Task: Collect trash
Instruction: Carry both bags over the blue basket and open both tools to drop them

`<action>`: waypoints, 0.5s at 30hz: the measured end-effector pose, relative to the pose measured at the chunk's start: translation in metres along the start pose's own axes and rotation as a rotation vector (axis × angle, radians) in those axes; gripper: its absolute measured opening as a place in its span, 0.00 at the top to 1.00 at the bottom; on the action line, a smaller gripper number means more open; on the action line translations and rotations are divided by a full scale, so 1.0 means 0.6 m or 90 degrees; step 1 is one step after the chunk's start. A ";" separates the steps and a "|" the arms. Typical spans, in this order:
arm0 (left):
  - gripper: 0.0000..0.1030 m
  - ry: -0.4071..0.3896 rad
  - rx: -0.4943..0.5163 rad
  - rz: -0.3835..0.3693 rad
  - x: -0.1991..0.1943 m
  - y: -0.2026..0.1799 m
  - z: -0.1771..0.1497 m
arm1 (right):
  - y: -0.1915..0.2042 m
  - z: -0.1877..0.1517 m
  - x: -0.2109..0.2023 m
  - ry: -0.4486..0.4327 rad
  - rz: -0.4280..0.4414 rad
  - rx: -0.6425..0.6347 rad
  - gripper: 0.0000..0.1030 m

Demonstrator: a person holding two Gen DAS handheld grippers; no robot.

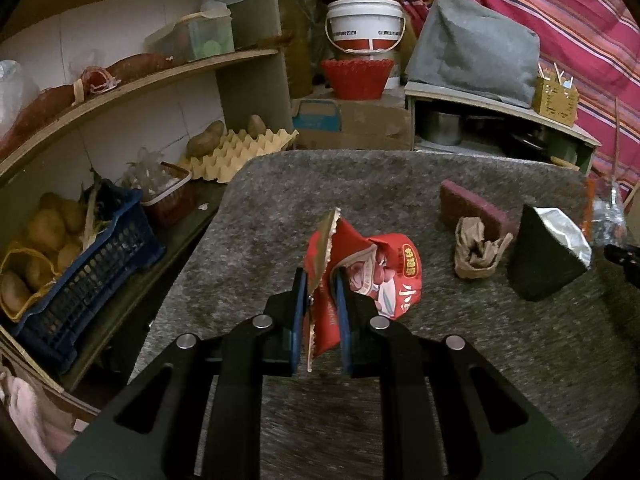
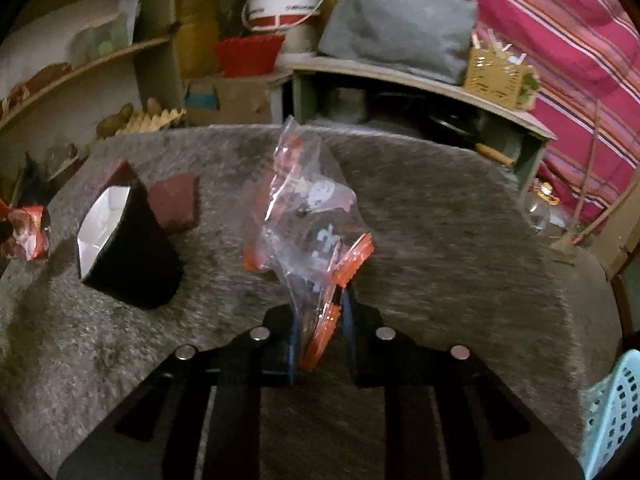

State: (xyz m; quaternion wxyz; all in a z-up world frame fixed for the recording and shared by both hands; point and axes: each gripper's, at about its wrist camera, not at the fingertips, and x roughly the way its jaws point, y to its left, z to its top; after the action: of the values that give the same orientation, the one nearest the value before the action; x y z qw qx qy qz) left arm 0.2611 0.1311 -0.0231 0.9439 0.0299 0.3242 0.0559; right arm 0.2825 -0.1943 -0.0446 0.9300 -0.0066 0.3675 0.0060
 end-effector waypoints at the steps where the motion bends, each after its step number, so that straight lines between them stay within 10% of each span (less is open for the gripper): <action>1: 0.87 -0.002 0.001 -0.002 -0.003 -0.002 0.001 | -0.010 -0.002 -0.010 -0.004 -0.005 0.003 0.82; 15: 0.87 -0.053 0.021 -0.033 -0.080 -0.082 0.013 | -0.103 -0.042 -0.112 -0.038 -0.058 0.034 0.82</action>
State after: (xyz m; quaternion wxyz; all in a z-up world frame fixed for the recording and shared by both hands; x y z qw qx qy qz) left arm 0.2325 0.0763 0.0078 0.9571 0.0394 0.2859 0.0244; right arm 0.2169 -0.2571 -0.0167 0.9397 0.0018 0.3387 -0.0463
